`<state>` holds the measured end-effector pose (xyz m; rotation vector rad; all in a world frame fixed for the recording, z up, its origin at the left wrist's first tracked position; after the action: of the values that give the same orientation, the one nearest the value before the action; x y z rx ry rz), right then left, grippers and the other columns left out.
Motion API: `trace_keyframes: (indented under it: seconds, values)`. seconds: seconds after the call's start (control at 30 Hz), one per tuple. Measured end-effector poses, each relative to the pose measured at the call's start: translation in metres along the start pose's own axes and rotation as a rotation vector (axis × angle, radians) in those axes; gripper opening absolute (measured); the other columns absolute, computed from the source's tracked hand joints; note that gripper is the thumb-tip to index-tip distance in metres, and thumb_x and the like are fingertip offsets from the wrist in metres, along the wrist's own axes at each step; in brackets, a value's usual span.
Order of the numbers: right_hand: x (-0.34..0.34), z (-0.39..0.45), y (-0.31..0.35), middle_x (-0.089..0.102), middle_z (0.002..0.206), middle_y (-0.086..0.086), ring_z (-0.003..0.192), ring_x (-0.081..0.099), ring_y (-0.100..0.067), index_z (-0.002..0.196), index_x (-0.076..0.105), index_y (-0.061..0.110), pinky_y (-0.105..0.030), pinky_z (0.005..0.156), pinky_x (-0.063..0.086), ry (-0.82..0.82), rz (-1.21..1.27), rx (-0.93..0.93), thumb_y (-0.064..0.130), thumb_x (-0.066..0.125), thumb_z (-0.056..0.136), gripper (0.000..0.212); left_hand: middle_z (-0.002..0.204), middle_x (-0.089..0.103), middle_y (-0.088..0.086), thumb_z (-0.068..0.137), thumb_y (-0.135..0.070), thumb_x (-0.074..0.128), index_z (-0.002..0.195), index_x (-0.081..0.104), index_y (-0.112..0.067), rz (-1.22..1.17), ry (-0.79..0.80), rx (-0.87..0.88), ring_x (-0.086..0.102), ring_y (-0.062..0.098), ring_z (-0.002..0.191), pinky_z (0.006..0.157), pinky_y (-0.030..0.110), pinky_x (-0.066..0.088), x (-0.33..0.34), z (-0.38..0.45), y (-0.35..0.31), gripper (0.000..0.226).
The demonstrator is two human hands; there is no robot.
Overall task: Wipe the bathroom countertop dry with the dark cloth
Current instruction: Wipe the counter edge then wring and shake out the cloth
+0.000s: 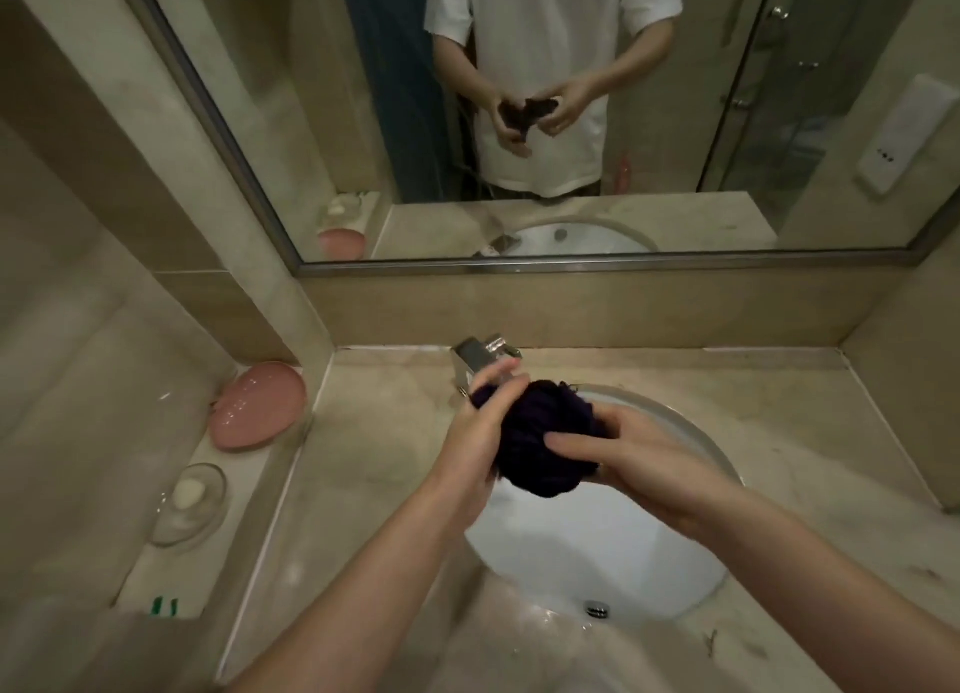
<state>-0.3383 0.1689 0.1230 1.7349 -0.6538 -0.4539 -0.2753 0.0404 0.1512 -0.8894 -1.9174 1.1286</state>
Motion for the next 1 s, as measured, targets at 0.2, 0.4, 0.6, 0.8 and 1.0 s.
trace_keyframes:
  seconds: [0.2,0.4,0.6,0.8,1.0]
  values:
    - [0.009,-0.030,0.058,0.073,0.105,-0.001,0.100,0.069,-0.015,0.108,0.070,0.022,-0.027,0.083,0.055,-0.233,-0.055,-0.179,0.022,0.073,0.088,0.021,0.118,0.073,0.009,0.100,-0.044,0.056,0.121,0.070,-0.022,0.156,0.162,-0.101,0.070,0.027,0.109,0.091,0.042,0.057,-0.020,-0.038,0.020,0.034]
    - [0.016,-0.040,0.081,0.075,0.104,-0.005,0.101,0.070,-0.028,0.112,0.067,0.017,-0.044,0.085,0.054,-0.296,0.064,-0.173,0.029,0.073,0.080,0.035,0.106,0.076,-0.002,0.090,-0.027,0.074,0.123,0.069,-0.026,0.487,0.349,0.032,0.070,0.013,0.105,0.100,0.037,0.050,-0.016,-0.060,0.007,0.034]
    - [0.043,-0.049,0.116,0.073,0.083,-0.001,0.069,0.066,-0.013,0.103,0.070,0.018,-0.018,0.056,0.049,-0.181,-0.022,-0.280,0.023,0.067,0.090,0.014,0.129,0.068,-0.010,0.091,-0.018,0.071,0.132,0.057,-0.027,0.234,0.341,0.201,0.060,0.010,0.124,0.105,0.029,0.046,0.003,-0.067,-0.018,0.044]
    - [-0.017,-0.057,0.145,0.069,0.077,-0.006,0.070,0.064,-0.013,0.092,0.067,0.019,-0.018,0.062,0.049,-0.457,-0.191,-0.395,0.021,0.068,0.093,0.002,0.103,0.077,-0.005,0.092,0.002,0.063,0.111,0.068,-0.017,0.061,-0.008,0.397,0.070,0.006,0.098,0.081,0.017,0.051,-0.041,-0.054,-0.070,0.027]
    - [-0.010,-0.050,0.116,0.071,0.105,0.016,0.100,0.067,-0.008,0.105,0.060,0.044,-0.033,0.088,0.055,-0.272,-0.679,-0.100,0.042,0.079,0.080,0.032,0.093,0.075,0.003,0.095,-0.002,0.063,0.119,0.066,-0.019,0.153,0.137,0.454,0.070,0.015,0.081,0.071,0.027,0.057,-0.009,-0.053,-0.110,0.030]
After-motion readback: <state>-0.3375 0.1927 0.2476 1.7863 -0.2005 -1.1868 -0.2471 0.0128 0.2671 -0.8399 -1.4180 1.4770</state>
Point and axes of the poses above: each hand's wrist, its own z-axis towards the middle knuckle, its own x-axis out of the palm, y = z × x, the point moved 10 cm from there along z, towards the middle knuckle
